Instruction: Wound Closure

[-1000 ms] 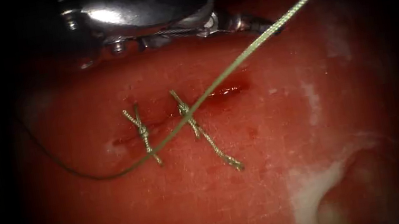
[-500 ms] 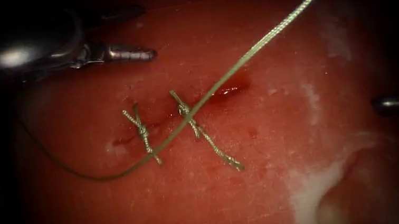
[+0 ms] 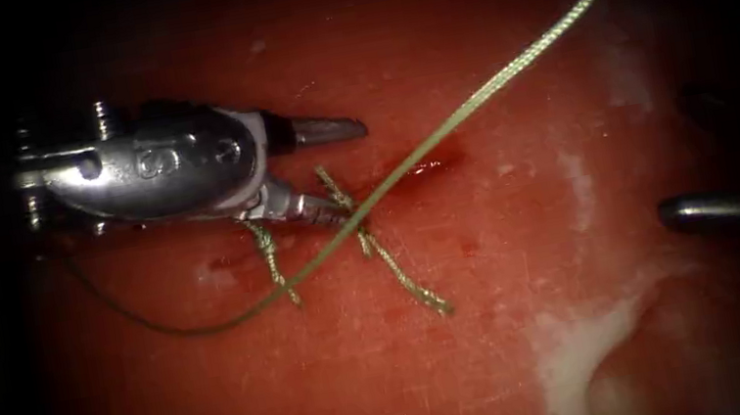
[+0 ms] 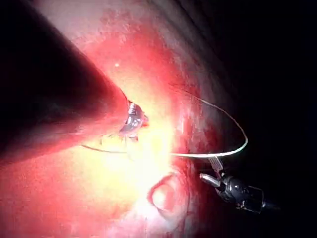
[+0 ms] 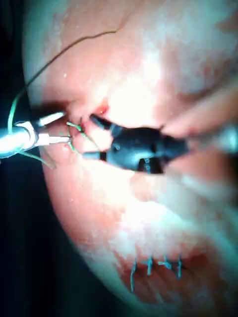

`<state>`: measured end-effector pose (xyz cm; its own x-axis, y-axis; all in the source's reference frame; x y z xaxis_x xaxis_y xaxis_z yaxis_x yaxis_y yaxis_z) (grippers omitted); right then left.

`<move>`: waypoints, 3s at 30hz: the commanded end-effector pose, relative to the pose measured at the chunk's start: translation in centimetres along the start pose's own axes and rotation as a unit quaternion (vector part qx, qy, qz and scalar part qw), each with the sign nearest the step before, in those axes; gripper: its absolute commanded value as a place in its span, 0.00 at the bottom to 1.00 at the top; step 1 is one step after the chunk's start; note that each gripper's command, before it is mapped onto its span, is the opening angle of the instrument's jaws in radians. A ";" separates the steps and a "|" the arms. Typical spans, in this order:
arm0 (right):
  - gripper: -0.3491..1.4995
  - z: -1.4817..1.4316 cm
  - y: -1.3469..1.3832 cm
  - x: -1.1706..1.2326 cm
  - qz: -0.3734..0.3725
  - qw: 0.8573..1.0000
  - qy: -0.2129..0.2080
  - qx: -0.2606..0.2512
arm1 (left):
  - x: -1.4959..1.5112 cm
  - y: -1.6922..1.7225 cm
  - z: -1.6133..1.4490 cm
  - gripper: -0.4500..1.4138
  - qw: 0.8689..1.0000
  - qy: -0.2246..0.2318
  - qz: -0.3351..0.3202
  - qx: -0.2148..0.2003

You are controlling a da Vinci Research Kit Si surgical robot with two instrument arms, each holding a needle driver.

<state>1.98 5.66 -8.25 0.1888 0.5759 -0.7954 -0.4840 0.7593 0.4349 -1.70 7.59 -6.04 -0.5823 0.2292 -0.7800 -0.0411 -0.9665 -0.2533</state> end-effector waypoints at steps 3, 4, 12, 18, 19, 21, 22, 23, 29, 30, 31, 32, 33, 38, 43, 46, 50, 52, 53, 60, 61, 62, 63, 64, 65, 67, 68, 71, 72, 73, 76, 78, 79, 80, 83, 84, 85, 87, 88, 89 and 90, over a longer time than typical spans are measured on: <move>0.89 0.08 -0.03 -0.06 0.000 1.000 -0.001 0.000 | 0.10 0.21 0.13 0.41 1.000 0.004 -0.001 -0.006; 0.89 0.08 -0.03 -0.07 -0.001 1.000 0.000 0.000 | 0.12 0.26 0.15 0.41 1.000 0.005 0.000 -0.009; 0.89 0.09 -0.03 -0.10 -0.002 1.000 -0.004 0.000 | 0.18 0.77 0.49 0.43 1.000 -0.001 0.016 -0.011; 0.89 0.16 -0.08 -0.15 -0.004 1.000 -0.009 0.002 | 0.07 0.67 0.55 0.42 0.998 -0.025 -0.004 0.050; 0.89 0.17 -0.08 -0.15 -0.004 1.000 -0.008 0.003 | 0.05 0.65 0.54 0.42 0.998 -0.027 -0.004 0.057; 0.89 0.19 -0.10 -0.15 -0.004 1.000 -0.010 0.002 | -0.03 0.62 0.55 0.41 0.997 -0.031 -0.006 0.064; 0.89 0.19 -0.10 -0.16 -0.004 1.000 -0.010 0.004 | -0.05 0.62 0.56 0.40 0.997 -0.032 -0.006 0.066; 0.89 0.19 -0.10 -0.16 -0.004 1.000 -0.009 0.004 | -0.07 0.62 0.56 0.39 0.997 -0.032 -0.006 0.067; 0.89 0.13 -0.08 -0.19 -0.004 0.999 -0.034 0.014 | -0.07 0.63 0.57 0.29 0.997 -0.034 -0.009 0.072; 0.89 0.06 -0.06 -0.23 -0.004 0.998 -0.058 0.023 | -0.05 0.65 0.58 0.31 0.997 -0.035 -0.010 0.074; 0.89 0.02 -0.05 -0.26 -0.004 0.997 -0.076 0.031 | -0.04 0.66 0.59 0.31 0.997 -0.035 -0.010 0.073; 0.89 -0.03 -0.04 -0.31 -0.005 0.994 -0.099 0.039 | -0.03 0.67 0.59 0.32 0.997 -0.035 -0.011 0.074; 0.89 -0.11 -0.03 -0.39 -0.007 0.990 -0.134 0.049 | -0.03 0.67 0.60 0.32 0.997 -0.035 -0.011 0.074; 0.83 -0.63 0.39 -0.31 -0.019 0.982 -0.185 -0.027 | -0.02 0.66 0.62 0.30 0.997 -0.034 -0.012 0.072; 0.87 -0.74 0.61 0.36 -0.046 0.989 -0.112 -0.090 | -0.01 0.63 0.64 0.19 0.997 -0.032 -0.012 0.067; 0.87 -0.69 0.64 0.72 -0.056 0.990 -0.100 -0.085 | -0.02 0.62 0.63 0.05 0.997 -0.031 -0.012 0.064; 0.87 -0.54 0.64 1.00 -0.057 0.992 -0.093 -0.069 | -0.05 0.65 0.59 0.05 0.999 -0.024 -0.011 0.047; 0.86 -0.38 0.61 1.09 -0.057 0.993 -0.089 -0.053 | -0.04 0.66 0.56 0.05 0.999 -0.022 -0.010 0.043; 0.86 -0.30 0.60 1.13 -0.058 0.994 -0.086 -0.047 | -0.03 0.66 0.56 0.05 0.999 -0.022 -0.011 0.042; 0.85 0.50 0.39 1.23 -0.063 0.994 -0.092 0.009 | 0.09 0.69 0.64 0.38 0.997 -0.031 -0.034 0.061; 0.84 0.60 0.36 1.21 -0.064 0.993 -0.094 0.013 | 0.10 0.69 0.66 0.41 0.997 -0.032 -0.034 0.063; 0.84 0.65 0.36 1.21 -0.065 0.993 -0.093 0.014 | 0.11 0.69 0.67 0.43 0.997 -0.032 -0.035 0.063; 0.84 0.70 0.35 1.21 -0.065 0.994 -0.092 0.015 | 0.11 0.69 0.67 0.43 0.997 -0.032 -0.035 0.063; 0.84 0.74 0.34 1.21 -0.066 0.994 -0.091 0.016 | 0.11 0.69 0.66 0.43 0.997 -0.031 -0.035 0.062; 0.84 0.78 0.33 1.20 -0.067 0.994 -0.090 0.017 | 0.10 0.69 0.66 0.43 0.997 -0.034 -0.035 0.061; 0.84 0.84 0.31 1.16 -0.069 0.994 -0.089 0.016 | 0.09 0.68 0.65 0.41 0.997 -0.037 -0.034 0.063; 0.84 0.86 0.29 1.14 -0.070 0.993 -0.088 0.015 | 0.09 0.68 0.65 0.39 0.997 -0.037 -0.034 0.063; 0.84 0.88 0.25 1.04 -0.075 0.993 -0.088 0.016 | 0.05 0.71 0.61 0.05 0.997 -0.036 -0.033 0.057; 0.84 0.88 0.25 1.03 -0.075 0.993 -0.088 0.016 | 0.05 0.72 0.60 0.05 0.997 -0.034 -0.032 0.053; 0.84 0.88 0.24 1.00 -0.077 0.993 -0.089 0.017 | 0.04 0.75 0.56 0.05 0.998 -0.035 -0.029 0.043; 0.84 0.89 0.22 0.91 -0.080 0.992 -0.095 0.021 | 0.09 0.75 0.47 0.05 0.999 -0.023 -0.015 0.035; 0.84 0.90 0.20 0.82 -0.083 0.991 -0.099 0.030 | 0.13 0.72 0.41 0.05 0.999 -0.005 -0.016 0.036; 0.84 0.91 0.18 0.78 -0.085 0.991 -0.096 0.038 | 0.15 0.70 0.36 0.05 0.999 0.002 -0.016 0.036; 0.83 0.91 0.17 0.74 -0.087 0.991 -0.092 0.050 | 0.18 0.66 0.30 0.05 0.999 0.012 -0.017 0.035; 0.82 0.96 0.13 0.55 -0.103 0.987 -0.071 0.100 | 0.25 0.56 0.08 0.05 0.999 0.036 -0.019 0.031; 0.82 0.97 0.12 0.51 -0.109 0.987 -0.056 0.108 | 0.26 0.51 0.01 0.05 0.998 0.042 -0.020 0.029; 0.82 1.03 0.11 0.41 -0.125 0.982 -0.041 0.134 | 0.25 0.47 -0.06 0.05 0.998 0.044 -0.021 0.029; 0.82 1.08 0.09 0.32 -0.147 0.976 -0.025 0.156 | 0.22 0.42 -0.12 0.05 0.998 0.046 -0.021 0.028; 0.82 1.12 0.08 0.27 -0.158 0.973 -0.020 0.168 | 0.20 0.41 -0.15 0.05 0.998 0.048 -0.020 0.027; 0.82 1.16 0.06 0.20 -0.165 0.970 -0.014 0.180 | 0.18 0.40 -0.17 0.05 0.998 0.048 -0.017 0.027; 0.82 1.20 0.05 0.15 -0.172 0.967 -0.012 0.188 | 0.16 0.39 -0.20 0.05 0.998 0.048 -0.016 0.027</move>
<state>2.99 6.12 -7.82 0.3037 0.2581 -0.9171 -0.0265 0.9645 0.2627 -1.53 7.32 -6.43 -0.5012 0.2691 -0.8224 -0.1082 -0.9624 -0.2490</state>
